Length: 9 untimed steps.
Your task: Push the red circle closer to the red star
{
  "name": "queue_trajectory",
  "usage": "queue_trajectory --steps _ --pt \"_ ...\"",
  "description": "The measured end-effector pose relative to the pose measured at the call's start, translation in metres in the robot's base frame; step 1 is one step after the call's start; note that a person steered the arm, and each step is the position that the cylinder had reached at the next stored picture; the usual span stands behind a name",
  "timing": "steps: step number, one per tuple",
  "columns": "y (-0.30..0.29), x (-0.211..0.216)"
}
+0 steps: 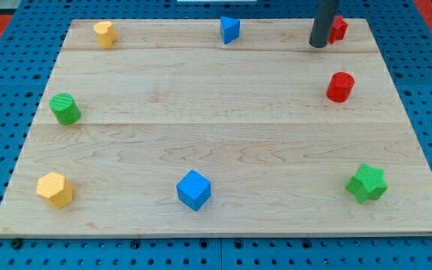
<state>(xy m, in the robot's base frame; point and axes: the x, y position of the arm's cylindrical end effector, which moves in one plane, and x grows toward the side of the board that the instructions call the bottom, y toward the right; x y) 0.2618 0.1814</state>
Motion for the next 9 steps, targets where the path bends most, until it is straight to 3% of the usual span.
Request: queue_trajectory --steps 9 --pt "0.002 0.011"
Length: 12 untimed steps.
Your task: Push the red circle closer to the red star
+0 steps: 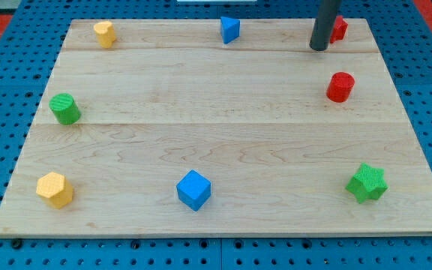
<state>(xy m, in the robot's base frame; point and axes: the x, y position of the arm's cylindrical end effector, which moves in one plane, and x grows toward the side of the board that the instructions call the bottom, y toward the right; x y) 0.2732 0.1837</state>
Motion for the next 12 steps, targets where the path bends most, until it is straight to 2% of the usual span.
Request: queue_trajectory --steps 2,3,4,5,6,8,9,11,12 --pt "0.053 0.005" --pt "0.087 0.028" --pt "0.087 0.077" --pt "0.053 0.12" --pt "0.009 0.121" --pt "-0.042 0.074" --pt "-0.083 0.073" --pt "-0.011 0.054" --pt "-0.013 0.024"
